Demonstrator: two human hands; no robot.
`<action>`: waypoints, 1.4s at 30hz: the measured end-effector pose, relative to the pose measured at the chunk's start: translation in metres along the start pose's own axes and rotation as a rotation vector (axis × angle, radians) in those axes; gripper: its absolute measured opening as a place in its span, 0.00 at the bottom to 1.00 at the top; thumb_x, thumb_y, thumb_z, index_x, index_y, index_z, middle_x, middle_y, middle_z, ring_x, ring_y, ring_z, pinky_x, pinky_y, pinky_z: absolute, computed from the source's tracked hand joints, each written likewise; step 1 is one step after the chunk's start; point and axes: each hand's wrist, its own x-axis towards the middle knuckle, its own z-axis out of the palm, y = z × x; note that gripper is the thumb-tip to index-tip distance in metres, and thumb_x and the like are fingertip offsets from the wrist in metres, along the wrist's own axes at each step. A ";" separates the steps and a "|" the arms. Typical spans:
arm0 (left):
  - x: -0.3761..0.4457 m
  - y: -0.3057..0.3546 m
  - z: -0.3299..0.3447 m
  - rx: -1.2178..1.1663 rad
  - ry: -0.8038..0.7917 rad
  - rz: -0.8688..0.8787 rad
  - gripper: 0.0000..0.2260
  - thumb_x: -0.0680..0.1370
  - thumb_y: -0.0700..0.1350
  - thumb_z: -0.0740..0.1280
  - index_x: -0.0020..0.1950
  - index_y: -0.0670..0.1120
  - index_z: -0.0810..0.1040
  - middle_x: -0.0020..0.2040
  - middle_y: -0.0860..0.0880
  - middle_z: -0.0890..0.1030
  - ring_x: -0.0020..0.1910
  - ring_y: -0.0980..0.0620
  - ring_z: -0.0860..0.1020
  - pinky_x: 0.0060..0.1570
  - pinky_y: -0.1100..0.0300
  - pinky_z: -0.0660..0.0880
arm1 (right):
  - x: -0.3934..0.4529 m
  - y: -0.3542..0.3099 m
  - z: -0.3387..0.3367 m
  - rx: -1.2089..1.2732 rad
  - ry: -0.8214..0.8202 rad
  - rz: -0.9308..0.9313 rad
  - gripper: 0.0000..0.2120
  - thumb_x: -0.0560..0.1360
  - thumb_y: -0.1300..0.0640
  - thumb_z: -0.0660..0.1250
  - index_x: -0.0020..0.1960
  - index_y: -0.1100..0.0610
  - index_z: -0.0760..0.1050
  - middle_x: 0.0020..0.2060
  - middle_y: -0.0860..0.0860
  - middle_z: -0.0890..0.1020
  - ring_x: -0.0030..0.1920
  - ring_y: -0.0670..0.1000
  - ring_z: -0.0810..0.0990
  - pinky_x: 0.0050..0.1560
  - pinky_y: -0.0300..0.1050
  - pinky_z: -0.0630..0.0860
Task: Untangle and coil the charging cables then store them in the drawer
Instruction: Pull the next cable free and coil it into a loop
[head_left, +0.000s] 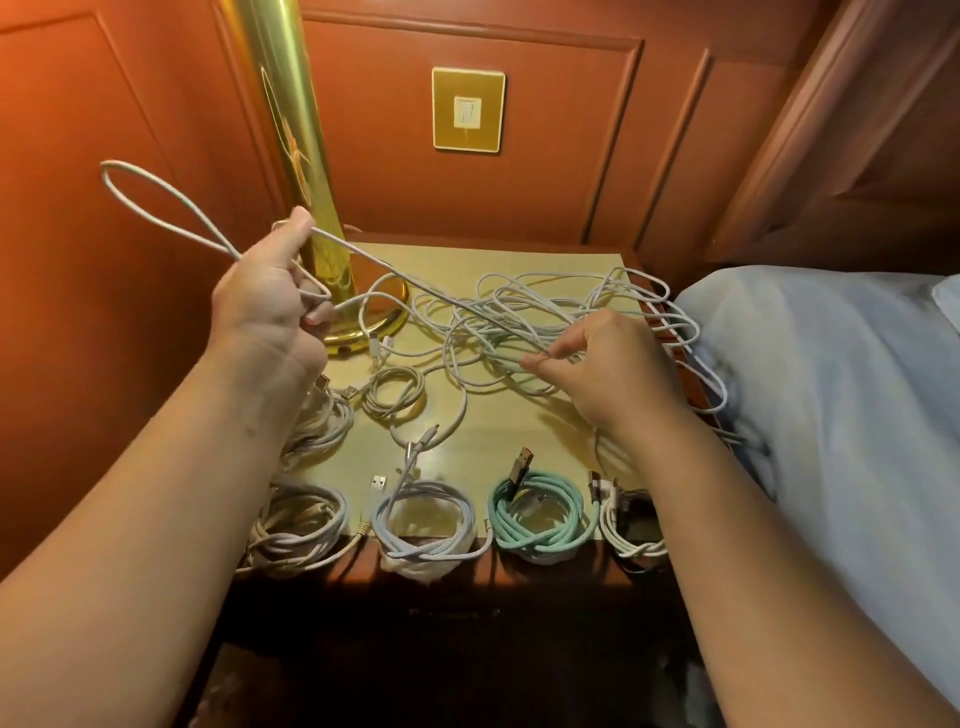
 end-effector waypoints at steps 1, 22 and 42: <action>0.001 0.001 -0.001 -0.041 0.021 -0.002 0.08 0.78 0.48 0.75 0.43 0.50 0.77 0.24 0.56 0.69 0.20 0.59 0.64 0.22 0.64 0.59 | -0.001 -0.002 -0.001 -0.013 -0.015 -0.009 0.13 0.71 0.36 0.77 0.43 0.45 0.86 0.59 0.47 0.84 0.62 0.56 0.79 0.61 0.57 0.78; -0.052 -0.051 0.018 0.751 -0.705 0.365 0.12 0.72 0.46 0.78 0.53 0.43 0.86 0.43 0.52 0.88 0.46 0.56 0.86 0.48 0.58 0.83 | -0.003 -0.015 0.004 0.045 -0.018 -0.272 0.07 0.80 0.48 0.69 0.52 0.46 0.86 0.40 0.44 0.72 0.51 0.52 0.71 0.51 0.51 0.61; -0.003 0.006 -0.001 -0.149 -0.186 -0.024 0.17 0.79 0.53 0.72 0.33 0.50 0.74 0.25 0.54 0.61 0.23 0.57 0.57 0.25 0.64 0.54 | -0.001 0.000 0.005 0.056 -0.182 0.016 0.09 0.71 0.35 0.77 0.39 0.39 0.85 0.53 0.44 0.86 0.59 0.52 0.79 0.64 0.60 0.76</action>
